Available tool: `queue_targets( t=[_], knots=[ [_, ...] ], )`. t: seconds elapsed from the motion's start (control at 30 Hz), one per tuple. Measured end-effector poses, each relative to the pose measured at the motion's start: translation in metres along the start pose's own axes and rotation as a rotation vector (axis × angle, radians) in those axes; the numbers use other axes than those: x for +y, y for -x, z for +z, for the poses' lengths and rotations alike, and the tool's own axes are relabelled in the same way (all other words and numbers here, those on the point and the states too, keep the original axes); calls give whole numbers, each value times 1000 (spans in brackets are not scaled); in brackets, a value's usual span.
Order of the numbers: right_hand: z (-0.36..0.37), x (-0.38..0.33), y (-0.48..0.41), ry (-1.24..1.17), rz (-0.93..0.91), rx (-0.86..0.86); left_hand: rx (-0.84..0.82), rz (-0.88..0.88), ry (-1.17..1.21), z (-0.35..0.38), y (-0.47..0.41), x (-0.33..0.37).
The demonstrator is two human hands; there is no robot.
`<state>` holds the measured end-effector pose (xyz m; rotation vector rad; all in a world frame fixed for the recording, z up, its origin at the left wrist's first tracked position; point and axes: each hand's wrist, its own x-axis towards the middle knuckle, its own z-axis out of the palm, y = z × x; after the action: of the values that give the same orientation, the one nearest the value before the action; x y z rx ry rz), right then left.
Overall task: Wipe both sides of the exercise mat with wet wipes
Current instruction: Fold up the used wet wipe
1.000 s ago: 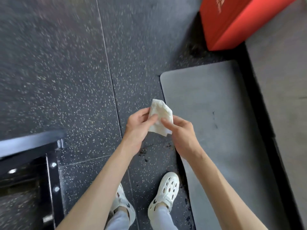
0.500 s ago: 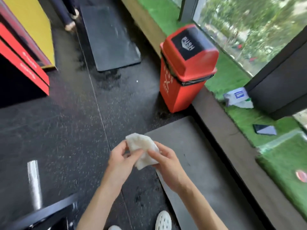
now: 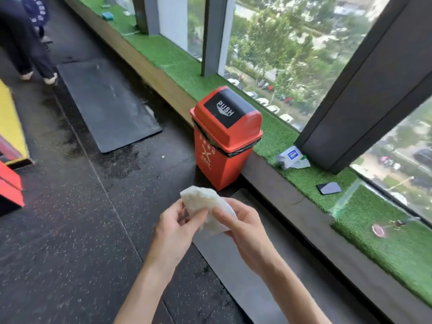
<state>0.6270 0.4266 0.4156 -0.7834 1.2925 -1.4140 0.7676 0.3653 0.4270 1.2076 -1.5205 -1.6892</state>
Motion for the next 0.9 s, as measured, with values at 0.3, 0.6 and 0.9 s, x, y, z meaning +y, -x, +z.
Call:
queue_targets(
  t=[0.3, 0.6, 0.9],
  knots=[
    [33, -16, -40, -38, -27, 206, -186, 1, -38, -35, -69, 31],
    [19, -40, -153, -72, -119, 291, -243, 49, -98, -38, -193, 71],
    [4, -70, -249, -84, -132, 373, -360, 66, -53, -33, -300, 109]
  ],
)
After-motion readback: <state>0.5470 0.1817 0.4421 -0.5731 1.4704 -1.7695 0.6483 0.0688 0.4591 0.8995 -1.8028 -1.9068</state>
